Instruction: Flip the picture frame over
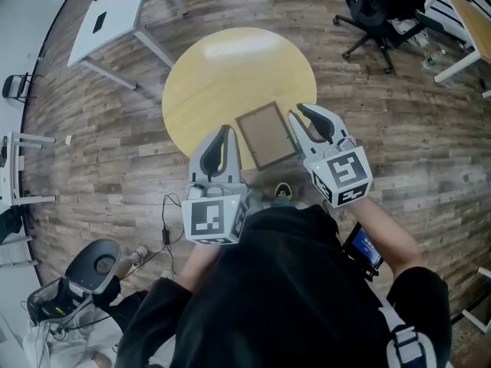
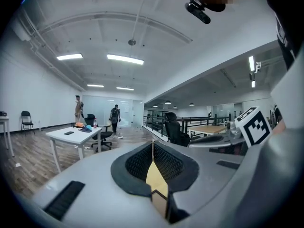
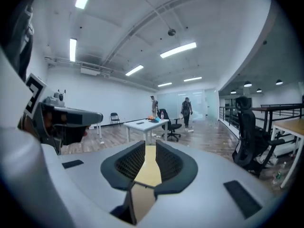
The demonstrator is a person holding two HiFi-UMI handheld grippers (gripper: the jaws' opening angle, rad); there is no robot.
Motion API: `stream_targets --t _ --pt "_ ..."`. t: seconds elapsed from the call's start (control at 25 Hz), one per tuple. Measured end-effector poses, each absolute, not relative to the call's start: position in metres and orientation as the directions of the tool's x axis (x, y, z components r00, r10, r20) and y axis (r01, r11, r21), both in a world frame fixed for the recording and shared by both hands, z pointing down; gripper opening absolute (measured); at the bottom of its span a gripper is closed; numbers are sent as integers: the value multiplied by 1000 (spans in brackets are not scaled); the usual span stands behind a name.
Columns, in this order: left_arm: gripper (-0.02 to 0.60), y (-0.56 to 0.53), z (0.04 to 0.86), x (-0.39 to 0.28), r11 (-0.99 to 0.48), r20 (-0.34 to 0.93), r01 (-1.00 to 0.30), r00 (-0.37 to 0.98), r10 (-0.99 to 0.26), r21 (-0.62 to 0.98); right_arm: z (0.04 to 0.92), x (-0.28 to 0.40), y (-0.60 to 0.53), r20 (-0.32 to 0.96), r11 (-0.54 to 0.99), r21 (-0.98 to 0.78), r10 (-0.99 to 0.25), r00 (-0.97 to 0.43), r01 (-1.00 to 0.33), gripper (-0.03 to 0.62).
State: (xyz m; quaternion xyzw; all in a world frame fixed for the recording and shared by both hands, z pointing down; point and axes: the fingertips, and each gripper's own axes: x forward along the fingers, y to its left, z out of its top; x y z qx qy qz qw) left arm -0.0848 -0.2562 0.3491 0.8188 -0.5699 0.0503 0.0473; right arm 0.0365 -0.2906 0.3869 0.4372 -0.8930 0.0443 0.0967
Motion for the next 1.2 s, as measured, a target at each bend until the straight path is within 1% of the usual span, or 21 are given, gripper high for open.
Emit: stream_targets --t 0.16,0.32,0.56,0.76,1.2 --pt "29 -253 330 -77 -359 98 -933 360 -928 27 331 43 -277 105 624 81 -781 -616 -777 53" --pt "29 -248 316 -70 -381 84 -924 383 -920 37 295 46 -263 52 661 80 -751 -659 -746 33" --pt "29 -241 307 -65 -366 107 -928 371 -922 60 282 56 -250 27 664 37 -748 -663 -747 21" --pt "29 -235 300 -59 -400 78 -915 403 -912 53 284 56 -245 30 667 17 -745 -666 -745 21" --pt "28 -227 292 -72 -355 91 -932 360 -928 65 286 42 -242 41 674 29 -738 -673 -738 18"
